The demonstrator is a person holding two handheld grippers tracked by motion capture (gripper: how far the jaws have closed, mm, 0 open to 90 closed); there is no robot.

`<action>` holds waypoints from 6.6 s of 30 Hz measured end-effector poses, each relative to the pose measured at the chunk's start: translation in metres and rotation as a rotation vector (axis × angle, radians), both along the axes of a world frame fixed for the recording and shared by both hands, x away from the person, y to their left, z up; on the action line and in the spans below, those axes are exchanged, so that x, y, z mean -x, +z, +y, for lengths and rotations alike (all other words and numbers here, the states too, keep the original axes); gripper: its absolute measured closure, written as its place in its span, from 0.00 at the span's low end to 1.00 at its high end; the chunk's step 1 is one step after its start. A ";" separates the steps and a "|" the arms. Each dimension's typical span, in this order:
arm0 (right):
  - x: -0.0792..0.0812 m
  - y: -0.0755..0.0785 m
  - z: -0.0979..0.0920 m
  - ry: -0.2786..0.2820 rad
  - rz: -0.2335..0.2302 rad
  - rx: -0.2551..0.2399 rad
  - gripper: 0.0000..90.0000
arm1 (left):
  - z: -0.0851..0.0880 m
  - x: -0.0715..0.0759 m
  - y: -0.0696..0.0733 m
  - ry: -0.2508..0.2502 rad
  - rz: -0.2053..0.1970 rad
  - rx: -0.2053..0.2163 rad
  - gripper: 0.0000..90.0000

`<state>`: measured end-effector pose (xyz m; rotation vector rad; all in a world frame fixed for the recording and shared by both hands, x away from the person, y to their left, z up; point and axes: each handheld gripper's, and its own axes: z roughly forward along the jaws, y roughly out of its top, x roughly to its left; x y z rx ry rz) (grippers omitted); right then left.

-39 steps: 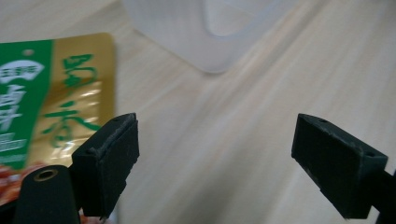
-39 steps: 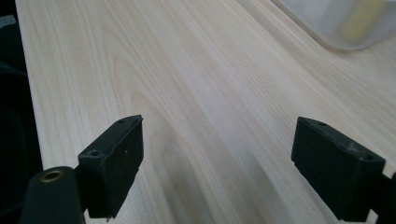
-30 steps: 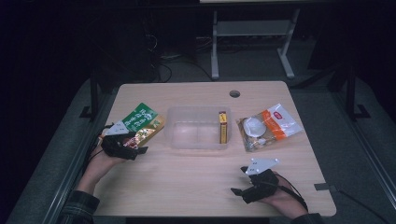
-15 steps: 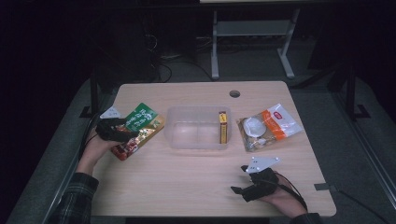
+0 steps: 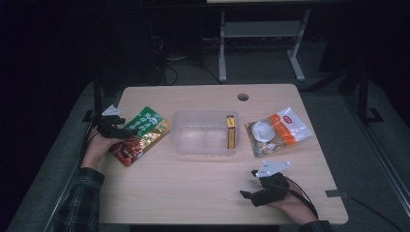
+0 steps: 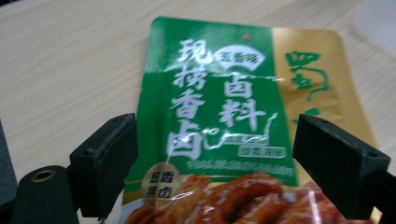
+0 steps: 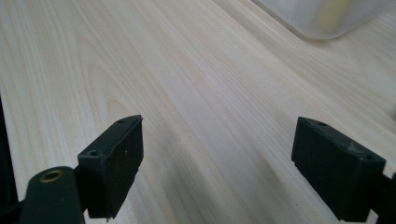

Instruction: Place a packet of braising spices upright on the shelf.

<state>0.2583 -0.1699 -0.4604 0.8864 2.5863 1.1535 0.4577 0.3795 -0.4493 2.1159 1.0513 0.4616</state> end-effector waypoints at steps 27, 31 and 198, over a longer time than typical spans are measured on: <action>0.003 0.000 -0.003 -0.016 0.002 0.002 0.18 | 0.016 -0.002 -0.023 0.005 0.048 0.036 0.23; 0.003 0.000 -0.003 -0.017 0.001 0.002 0.18 | 0.017 0.000 -0.021 -0.006 0.035 0.025 0.37; -0.051 0.074 0.048 0.172 -0.013 -0.438 1.00 | -0.172 0.144 0.062 -0.445 0.004 0.276 0.94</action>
